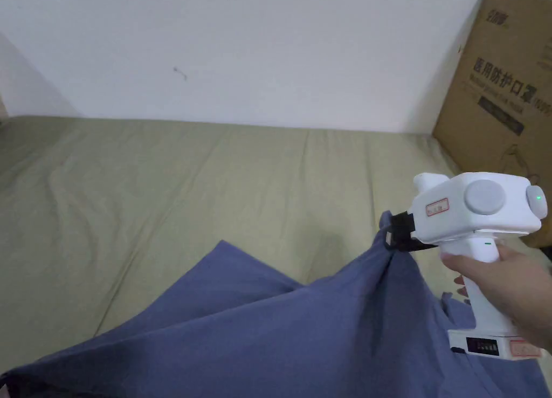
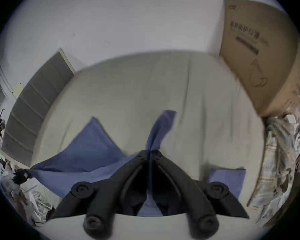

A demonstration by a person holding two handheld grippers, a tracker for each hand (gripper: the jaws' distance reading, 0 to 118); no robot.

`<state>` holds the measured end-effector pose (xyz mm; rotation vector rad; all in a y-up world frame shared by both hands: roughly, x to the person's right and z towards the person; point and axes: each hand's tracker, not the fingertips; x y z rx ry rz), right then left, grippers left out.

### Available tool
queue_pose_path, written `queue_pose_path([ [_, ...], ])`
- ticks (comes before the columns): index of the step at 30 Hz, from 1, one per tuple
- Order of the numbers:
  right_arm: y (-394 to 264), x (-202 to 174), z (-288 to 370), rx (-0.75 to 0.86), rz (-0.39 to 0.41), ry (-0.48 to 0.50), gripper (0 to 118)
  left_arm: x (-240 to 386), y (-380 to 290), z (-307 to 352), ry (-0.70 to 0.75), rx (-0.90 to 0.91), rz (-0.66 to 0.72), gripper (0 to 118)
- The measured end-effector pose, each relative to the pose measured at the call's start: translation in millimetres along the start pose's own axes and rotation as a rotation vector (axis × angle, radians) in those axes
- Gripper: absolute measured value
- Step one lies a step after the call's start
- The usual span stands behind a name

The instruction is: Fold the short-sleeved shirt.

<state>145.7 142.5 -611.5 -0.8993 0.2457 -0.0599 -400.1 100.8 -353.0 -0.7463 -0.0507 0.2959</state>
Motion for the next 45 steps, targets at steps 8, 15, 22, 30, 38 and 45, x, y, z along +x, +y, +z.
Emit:
queue_pose_path([
  [8, 27.1, 10.9, 185.4, 0.236, -0.024, -0.028, 4, 53.2, 111.7, 43.7, 0.004, 0.130, -0.200, 6],
  [15, 71.1, 15.7, 287.4, 0.420, -0.055, -0.076, 4, 109.2, 222.3, 73.3, -0.023, 0.183, -0.245, 6],
  [22, 129.8, 22.6, 322.8, 0.530, -0.106, -0.091, 4, 140.8, 306.6, 75.8, 0.007, 0.255, -0.204, 5],
  [30, 216.4, 14.0, 302.2, 0.580, -0.056, -0.161, 4, 156.8, 372.1, 40.8, 0.092, 0.332, -0.260, 5],
  [38, 292.6, -1.7, 259.5, 0.650, 0.000, -0.202, 4, 156.9, 428.2, -0.7, 0.169, 0.439, -0.233, 5],
  [45, 332.6, -13.5, 228.9, 0.725, -0.013, -0.221, 4, 149.7, 458.5, -35.3, 0.216, 0.521, -0.202, 5],
])
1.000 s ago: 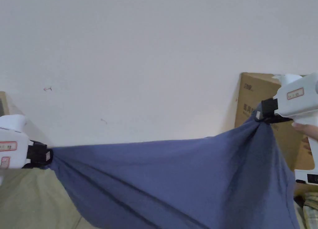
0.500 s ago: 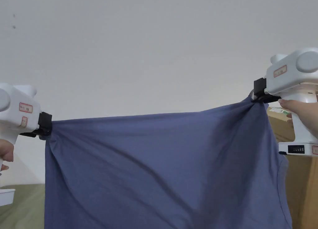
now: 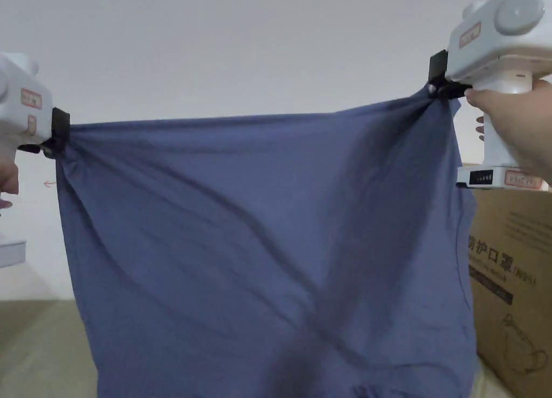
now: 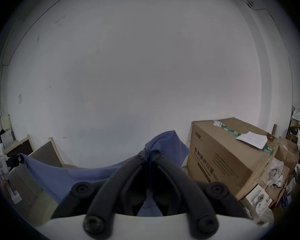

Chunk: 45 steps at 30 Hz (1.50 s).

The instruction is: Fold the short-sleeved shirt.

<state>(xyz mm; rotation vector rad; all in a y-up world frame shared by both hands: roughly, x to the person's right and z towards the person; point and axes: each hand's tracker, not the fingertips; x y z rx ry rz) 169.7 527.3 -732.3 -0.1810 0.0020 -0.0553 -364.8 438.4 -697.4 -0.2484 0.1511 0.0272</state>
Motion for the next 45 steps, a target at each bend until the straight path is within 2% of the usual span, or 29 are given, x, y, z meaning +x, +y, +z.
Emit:
queue_pose_path([
  [4, -28.0, -8.3, -23.5, 0.002, 0.066, -0.012, 4, -1.9, -16.6, -25.0, -0.004, -0.024, 0.026, 5],
  [7, -84.9, -1.1, -47.7, -0.040, 0.067, -0.026, 4, -0.4, -59.1, -48.5, -0.018, -0.111, 0.018, 5],
  [10, -175.4, 14.4, -74.0, -0.193, -0.012, -0.023, 4, 3.2, -134.6, -69.3, -0.041, -0.266, 0.040, 5],
  [12, -256.3, 19.4, -73.6, -0.332, 0.000, -0.019, 4, 4.5, -199.3, -73.0, -0.074, -0.383, 0.073, 5],
  [14, -339.5, 30.4, -67.5, -0.506, 0.051, -0.009, 4, 1.1, -269.4, -69.4, -0.156, -0.520, 0.138, 5],
  [16, -420.7, 41.1, -42.6, -0.679, 0.038, -0.031, 4, -1.5, -337.1, -53.3, -0.159, -0.645, 0.107, 5],
  [18, -489.2, 57.9, -1.8, -0.785, 0.021, -0.041, 4, -6.9, -398.9, -23.8, -0.154, -0.755, 0.045, 5],
  [20, -532.2, 76.3, 37.1, -0.864, -0.011, -0.027, 4, -20.6, -439.6, 8.4, -0.174, -0.827, 0.078, 5],
  [21, -547.5, 85.1, 61.0, -0.889, -0.048, -0.022, 4, -26.7, -454.0, 26.0, -0.170, -0.847, 0.071, 5],
  [24, -574.7, 104.0, 128.7, -0.943, -0.064, 0.022, 4, -50.2, -480.5, 69.8, -0.180, -0.857, -0.033, 5],
  [28, -583.2, 118.4, 195.9, -0.936, -0.067, 0.046, 4, -62.9, -498.9, 133.5, -0.211, -0.876, -0.016, 5],
  [32, -587.5, 122.2, 231.3, -0.970, -0.064, 0.056, 4, -69.3, -505.4, 178.3, -0.237, -0.883, -0.041, 5],
  [36, -585.3, 120.6, 246.9, -0.978, -0.056, 0.078, 5, -72.5, -504.9, 193.8, -0.262, -0.884, -0.025, 6],
  [37, -584.1, 118.9, 248.6, -0.972, -0.054, 0.083, 11, -72.8, -504.1, 195.3, -0.270, -0.878, -0.022, 9],
  [38, -581.8, 116.0, 250.5, -0.964, -0.050, 0.081, 27, -72.9, -501.8, 197.1, -0.273, -0.867, -0.023, 23],
  [40, -574.2, 110.1, 255.0, -0.923, -0.030, 0.039, 86, -70.3, -495.2, 200.0, -0.267, -0.847, -0.021, 95],
  [41, -569.7, 107.0, 257.0, -0.900, -0.014, 0.015, 99, -70.4, -491.8, 201.5, -0.260, -0.842, -0.017, 115],
  [42, -563.4, 104.0, 259.6, -0.888, -0.015, 0.013, 99, -68.2, -486.5, 206.1, -0.262, -0.837, -0.006, 118],
  [45, -535.3, 90.7, 268.1, -0.795, -0.035, 0.039, 99, -62.2, -462.2, 222.1, -0.284, -0.762, 0.028, 117],
])
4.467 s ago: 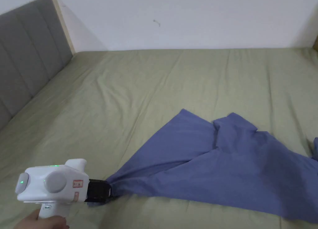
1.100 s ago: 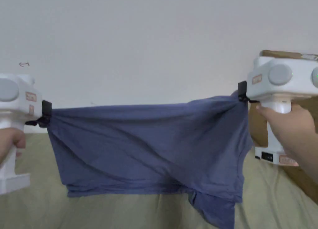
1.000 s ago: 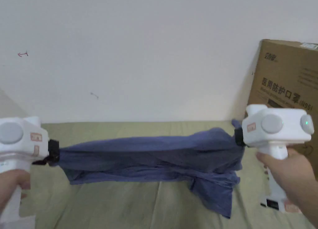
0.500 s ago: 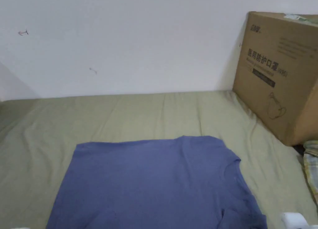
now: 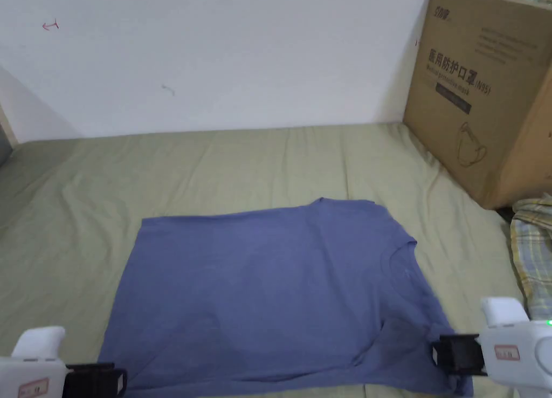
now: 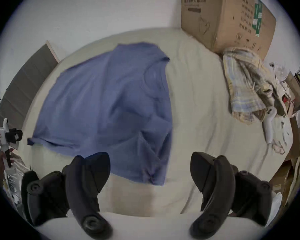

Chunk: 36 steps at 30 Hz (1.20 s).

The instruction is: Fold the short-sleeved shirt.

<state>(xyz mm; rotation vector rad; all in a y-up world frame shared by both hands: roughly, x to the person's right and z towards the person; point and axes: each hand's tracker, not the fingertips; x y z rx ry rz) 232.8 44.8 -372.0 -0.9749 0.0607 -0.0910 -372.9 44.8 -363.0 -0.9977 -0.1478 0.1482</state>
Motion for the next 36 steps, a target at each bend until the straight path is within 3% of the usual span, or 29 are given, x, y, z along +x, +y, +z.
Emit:
queue_pose_path([
  [8, 13.1, -53.5, 51.9, 0.131, -0.041, 0.030, 99, 46.4, -4.7, 60.7, 0.072, 0.175, 0.015, 116],
  [9, 9.3, -57.9, 54.3, 0.152, -0.079, 0.060, 99, 49.7, -8.1, 66.3, 0.065, 0.184, 0.025, 108],
  [10, 5.7, -61.0, 56.3, 0.167, -0.113, 0.089, 94, 44.4, -9.0, 67.2, 0.041, 0.211, 0.049, 92],
  [11, 1.8, -64.8, 59.3, 0.185, -0.137, 0.127, 75, 46.7, -12.3, 70.9, 0.036, 0.231, 0.067, 64],
  [12, 0.4, -67.8, 60.7, 0.196, -0.147, 0.149, 21, 48.8, -15.1, 73.0, 0.039, 0.239, 0.077, 17],
  [13, 0.0, -72.0, 60.1, 0.186, -0.129, 0.130, 0, 50.7, -17.2, 72.8, 0.049, 0.234, 0.075, 0],
  [16, -7.2, -76.2, 61.4, 0.184, -0.034, 0.096, 0, 43.7, -13.2, 74.7, 0.108, 0.201, 0.066, 1],
  [18, -9.7, -76.5, 60.7, 0.183, -0.028, 0.093, 0, 30.9, -6.5, 63.1, 0.178, 0.133, 0.059, 1],
  [20, -2.9, -76.9, 54.8, 0.178, -0.045, 0.112, 0, 19.6, -4.1, 47.8, 0.151, 0.077, 0.063, 2],
  [21, -4.6, -75.3, 51.8, 0.170, -0.066, 0.126, 0, 14.3, -4.6, 39.5, 0.126, 0.061, 0.066, 22],
  [23, -2.2, -72.1, 44.4, 0.148, -0.099, 0.145, 0, 4.1, -7.3, 21.8, 0.078, 0.044, 0.088, 98],
  [24, -4.1, -70.3, 40.9, 0.137, -0.104, 0.150, 0, 1.1, -8.6, 11.4, 0.079, 0.001, 0.099, 118],
  [32, -14.5, -56.3, 18.1, 0.058, -0.113, 0.109, 0, -2.7, -23.9, -45.4, 0.159, -0.137, -0.060, 113],
  [33, -16.4, -54.2, 15.3, 0.051, -0.110, 0.099, 0, -3.6, -23.7, -47.4, 0.142, -0.138, -0.074, 89],
  [35, -16.0, -51.3, 11.1, 0.037, -0.096, 0.076, 0, -1.8, -24.2, -51.0, 0.163, -0.145, -0.103, 16],
  [36, -15.7, -48.9, 8.4, 0.029, -0.086, 0.068, 0, 2.2, -24.5, -46.6, 0.154, -0.111, -0.125, 10],
])
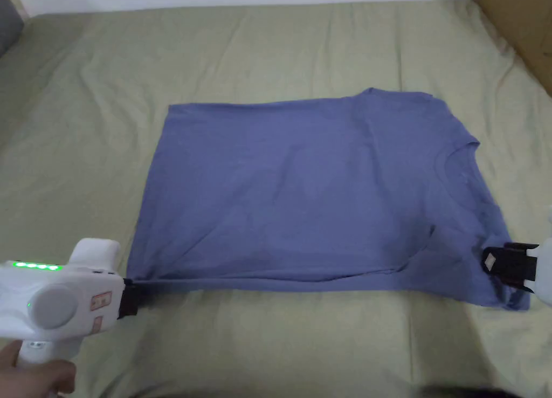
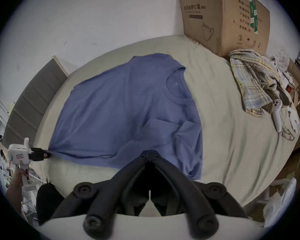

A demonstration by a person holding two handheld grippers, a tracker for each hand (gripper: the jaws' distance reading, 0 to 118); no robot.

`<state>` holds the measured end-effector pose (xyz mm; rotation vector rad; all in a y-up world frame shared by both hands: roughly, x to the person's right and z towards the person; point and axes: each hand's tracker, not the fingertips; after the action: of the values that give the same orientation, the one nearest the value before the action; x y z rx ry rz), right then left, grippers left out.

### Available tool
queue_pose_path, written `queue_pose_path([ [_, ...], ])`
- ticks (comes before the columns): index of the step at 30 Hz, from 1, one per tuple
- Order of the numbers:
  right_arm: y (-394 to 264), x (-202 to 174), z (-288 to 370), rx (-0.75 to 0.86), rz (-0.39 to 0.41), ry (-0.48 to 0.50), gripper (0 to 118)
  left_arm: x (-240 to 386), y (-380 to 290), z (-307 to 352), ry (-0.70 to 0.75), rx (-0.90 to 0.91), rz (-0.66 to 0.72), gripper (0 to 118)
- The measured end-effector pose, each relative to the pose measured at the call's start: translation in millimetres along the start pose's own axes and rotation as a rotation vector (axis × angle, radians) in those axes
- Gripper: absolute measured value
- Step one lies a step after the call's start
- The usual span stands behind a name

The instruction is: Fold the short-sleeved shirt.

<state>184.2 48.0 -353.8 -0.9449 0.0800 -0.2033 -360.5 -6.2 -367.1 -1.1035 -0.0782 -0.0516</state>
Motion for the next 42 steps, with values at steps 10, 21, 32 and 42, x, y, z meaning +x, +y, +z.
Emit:
queue_pose_path([
  [10, -0.6, 34.9, -37.2, -0.097, 0.079, -0.103, 111, 0.6, 1.2, 45.3, -0.067, 0.134, 0.154, 7],
  [21, -4.7, 51.2, -51.6, -0.193, 0.086, -0.038, 10, 9.3, 8.2, 49.0, -0.017, 0.106, 0.113, 7],
  [32, 45.8, 48.5, 0.2, -0.103, 0.062, 0.044, 10, -4.3, 29.2, 64.8, -0.078, 0.153, 0.196, 7],
  [42, 180.1, 39.0, -106.5, -0.223, -0.022, -0.001, 10, -22.9, 163.1, -23.0, -0.067, 0.034, 0.174, 7],
])
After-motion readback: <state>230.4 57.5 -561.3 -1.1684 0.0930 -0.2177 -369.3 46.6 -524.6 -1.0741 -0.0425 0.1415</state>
